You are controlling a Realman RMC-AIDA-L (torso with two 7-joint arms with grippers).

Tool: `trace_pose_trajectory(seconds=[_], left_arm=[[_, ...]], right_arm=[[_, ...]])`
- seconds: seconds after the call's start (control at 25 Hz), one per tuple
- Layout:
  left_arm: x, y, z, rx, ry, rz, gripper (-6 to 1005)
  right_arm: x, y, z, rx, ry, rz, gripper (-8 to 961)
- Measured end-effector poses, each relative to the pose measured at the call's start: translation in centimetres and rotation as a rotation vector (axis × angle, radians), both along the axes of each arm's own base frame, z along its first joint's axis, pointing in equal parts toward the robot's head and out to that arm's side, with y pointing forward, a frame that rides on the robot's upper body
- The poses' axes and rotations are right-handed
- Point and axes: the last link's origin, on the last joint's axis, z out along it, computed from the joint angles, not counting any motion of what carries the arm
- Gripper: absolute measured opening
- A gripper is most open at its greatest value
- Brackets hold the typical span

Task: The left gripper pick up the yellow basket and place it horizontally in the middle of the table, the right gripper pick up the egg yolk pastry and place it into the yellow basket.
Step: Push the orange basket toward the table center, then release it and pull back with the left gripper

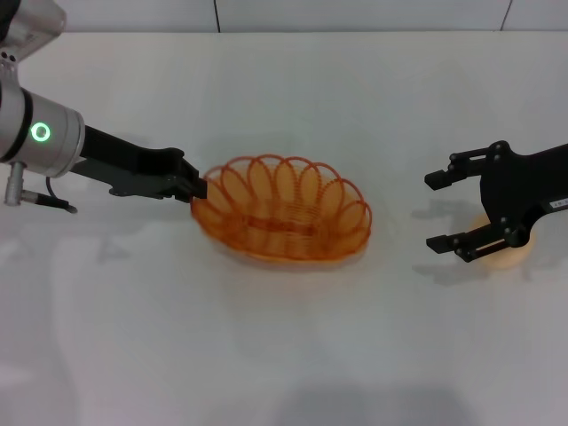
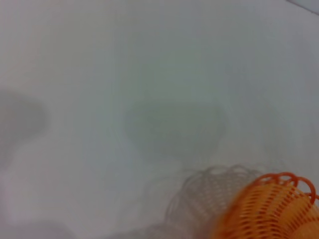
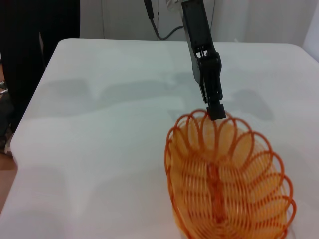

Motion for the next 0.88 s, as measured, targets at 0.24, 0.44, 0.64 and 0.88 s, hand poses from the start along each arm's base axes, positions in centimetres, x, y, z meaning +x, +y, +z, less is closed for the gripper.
trace_pose_trajectory(seconds=[0.24,0.44,0.64,0.88], left_arm=[[0.2,-0.2,-0.1,-0.012,-0.022,0.007,249],[0.1,-0.4,0.6,-0.024,-0.028,0.006,371],[0.3,-0.4,3.1,0.012,-0.050,-0.063,561],[1.2,-1.5,5.4,0.052,-0.136,-0.305,665]], right_arm=[[0.0,0.0,0.0,0.001,0.002,-0.008,800],[0.3,-0.1,0.2,0.008,0.005,-0.020,799],[0.8,-0.3,0.2,0.011,0.005,-0.036,799],[1.0,-0.5,0.5,0.006,0.010,-0.060,799]])
